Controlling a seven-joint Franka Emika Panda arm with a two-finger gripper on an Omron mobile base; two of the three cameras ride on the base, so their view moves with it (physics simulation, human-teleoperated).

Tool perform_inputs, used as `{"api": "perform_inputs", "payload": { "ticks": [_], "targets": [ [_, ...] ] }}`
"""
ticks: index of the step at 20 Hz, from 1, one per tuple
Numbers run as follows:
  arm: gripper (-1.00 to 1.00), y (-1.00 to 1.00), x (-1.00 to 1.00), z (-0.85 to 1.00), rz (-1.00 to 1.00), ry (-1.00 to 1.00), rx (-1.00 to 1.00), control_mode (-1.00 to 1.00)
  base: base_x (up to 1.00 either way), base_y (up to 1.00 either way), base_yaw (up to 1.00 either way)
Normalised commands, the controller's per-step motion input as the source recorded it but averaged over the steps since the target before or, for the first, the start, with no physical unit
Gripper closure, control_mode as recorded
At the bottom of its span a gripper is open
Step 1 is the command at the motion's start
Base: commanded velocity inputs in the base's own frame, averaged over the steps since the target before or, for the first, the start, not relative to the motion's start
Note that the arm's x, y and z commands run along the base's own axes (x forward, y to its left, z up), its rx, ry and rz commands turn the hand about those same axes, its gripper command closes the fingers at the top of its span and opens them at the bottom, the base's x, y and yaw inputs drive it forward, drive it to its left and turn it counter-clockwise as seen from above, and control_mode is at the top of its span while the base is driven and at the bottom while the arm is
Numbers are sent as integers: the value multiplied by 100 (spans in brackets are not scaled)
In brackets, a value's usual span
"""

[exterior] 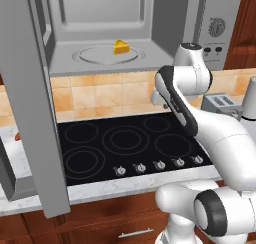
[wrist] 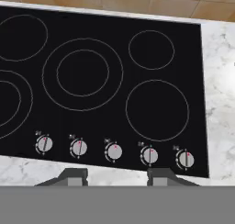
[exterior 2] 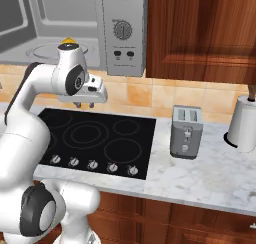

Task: Close the microwave door.

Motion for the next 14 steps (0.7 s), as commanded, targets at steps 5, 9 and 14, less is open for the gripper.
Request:
{"api": "perform_inputs", "payload": {
  "ticks": [5, 9, 14],
  "targets": [
    [-100, 38, -69, 11, -1, -16, -4, -100, 0, 0, 0],
    [-100, 54, -100, 58, 0, -55, -8, -100, 0, 0, 0],
    [-100, 2, -79, 52, 0, -48, 1, -100, 0, 0, 0]
  ]
}}
